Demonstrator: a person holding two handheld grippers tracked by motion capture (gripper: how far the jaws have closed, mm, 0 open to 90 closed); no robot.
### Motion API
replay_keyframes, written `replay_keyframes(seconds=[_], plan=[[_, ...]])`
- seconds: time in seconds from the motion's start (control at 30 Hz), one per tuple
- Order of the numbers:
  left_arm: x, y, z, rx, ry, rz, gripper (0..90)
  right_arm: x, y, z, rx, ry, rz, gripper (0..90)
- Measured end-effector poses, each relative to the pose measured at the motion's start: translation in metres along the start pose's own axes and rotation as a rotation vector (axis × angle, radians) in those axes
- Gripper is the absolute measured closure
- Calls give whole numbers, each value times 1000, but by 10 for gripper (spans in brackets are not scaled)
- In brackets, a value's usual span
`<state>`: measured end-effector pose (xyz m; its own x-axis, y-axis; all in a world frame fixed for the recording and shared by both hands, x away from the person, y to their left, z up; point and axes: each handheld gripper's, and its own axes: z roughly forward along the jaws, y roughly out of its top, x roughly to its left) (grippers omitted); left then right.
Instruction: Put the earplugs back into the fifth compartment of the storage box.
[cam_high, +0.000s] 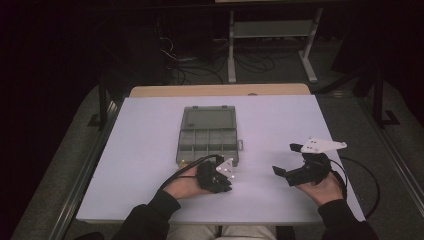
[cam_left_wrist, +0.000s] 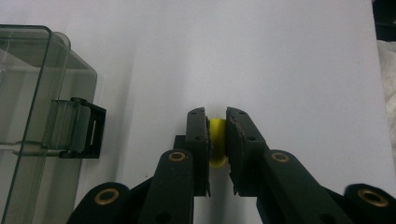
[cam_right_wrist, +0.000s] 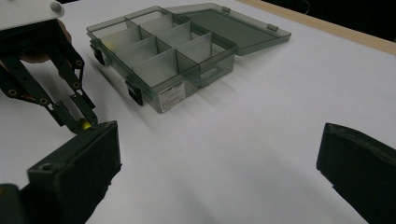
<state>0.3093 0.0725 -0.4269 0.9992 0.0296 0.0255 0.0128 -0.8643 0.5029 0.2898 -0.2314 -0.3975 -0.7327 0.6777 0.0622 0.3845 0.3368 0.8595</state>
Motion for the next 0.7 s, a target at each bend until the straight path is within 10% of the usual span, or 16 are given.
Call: replay_keyframes(seconds=[0.7], plan=[[15,9,-53,-55,11,-27,808,0,0,0,-2,1,1,0]])
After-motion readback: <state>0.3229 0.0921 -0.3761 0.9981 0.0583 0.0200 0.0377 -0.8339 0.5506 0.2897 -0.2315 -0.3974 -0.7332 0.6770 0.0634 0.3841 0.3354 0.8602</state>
